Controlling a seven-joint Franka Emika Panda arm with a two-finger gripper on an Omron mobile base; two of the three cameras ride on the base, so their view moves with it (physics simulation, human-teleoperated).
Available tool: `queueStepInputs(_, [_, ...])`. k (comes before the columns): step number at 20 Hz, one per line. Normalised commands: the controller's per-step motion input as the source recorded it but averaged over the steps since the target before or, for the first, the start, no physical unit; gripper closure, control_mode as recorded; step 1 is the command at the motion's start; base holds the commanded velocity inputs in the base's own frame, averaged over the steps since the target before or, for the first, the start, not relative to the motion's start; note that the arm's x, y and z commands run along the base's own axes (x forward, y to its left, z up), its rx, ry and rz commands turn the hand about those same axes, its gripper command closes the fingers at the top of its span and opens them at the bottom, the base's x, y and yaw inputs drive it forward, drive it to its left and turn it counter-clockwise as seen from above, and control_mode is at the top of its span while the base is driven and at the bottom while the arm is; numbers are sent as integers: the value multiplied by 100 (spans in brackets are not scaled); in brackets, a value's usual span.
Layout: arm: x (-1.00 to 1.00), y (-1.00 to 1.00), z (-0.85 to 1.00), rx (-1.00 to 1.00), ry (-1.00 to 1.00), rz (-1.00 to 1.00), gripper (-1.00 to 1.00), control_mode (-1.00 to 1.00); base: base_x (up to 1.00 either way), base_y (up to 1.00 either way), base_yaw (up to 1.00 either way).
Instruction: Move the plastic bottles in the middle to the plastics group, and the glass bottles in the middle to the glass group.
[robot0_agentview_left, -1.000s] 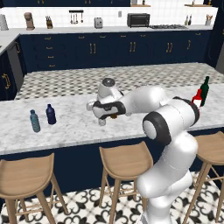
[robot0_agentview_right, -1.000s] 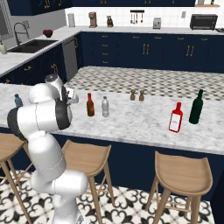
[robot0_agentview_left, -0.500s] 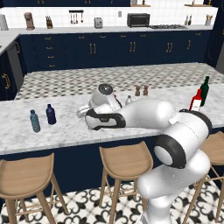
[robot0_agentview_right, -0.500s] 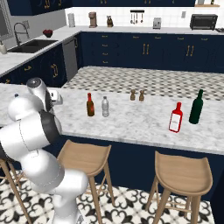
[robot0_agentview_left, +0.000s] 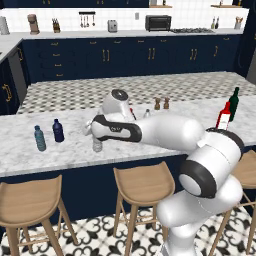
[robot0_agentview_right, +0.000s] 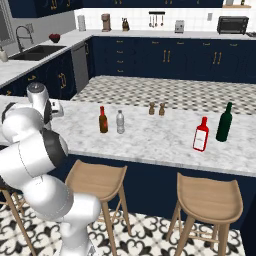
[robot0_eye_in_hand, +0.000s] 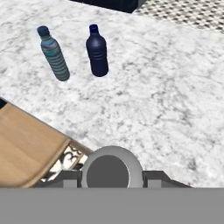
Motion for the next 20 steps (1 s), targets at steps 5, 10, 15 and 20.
queueStepInputs(5, [-7, 42, 0, 0, -2, 7, 100, -100, 0, 0, 0])
queueStepInputs(10, [14, 52, 0, 0, 0, 1, 100, -100, 0, 0, 0])
queueStepInputs(15, [7, 55, 0, 0, 0, 0, 100, -100, 0, 0, 0])
queueStepInputs(20, [8, 39, 0, 0, 0, 2, 100, -100, 0, 0, 0])
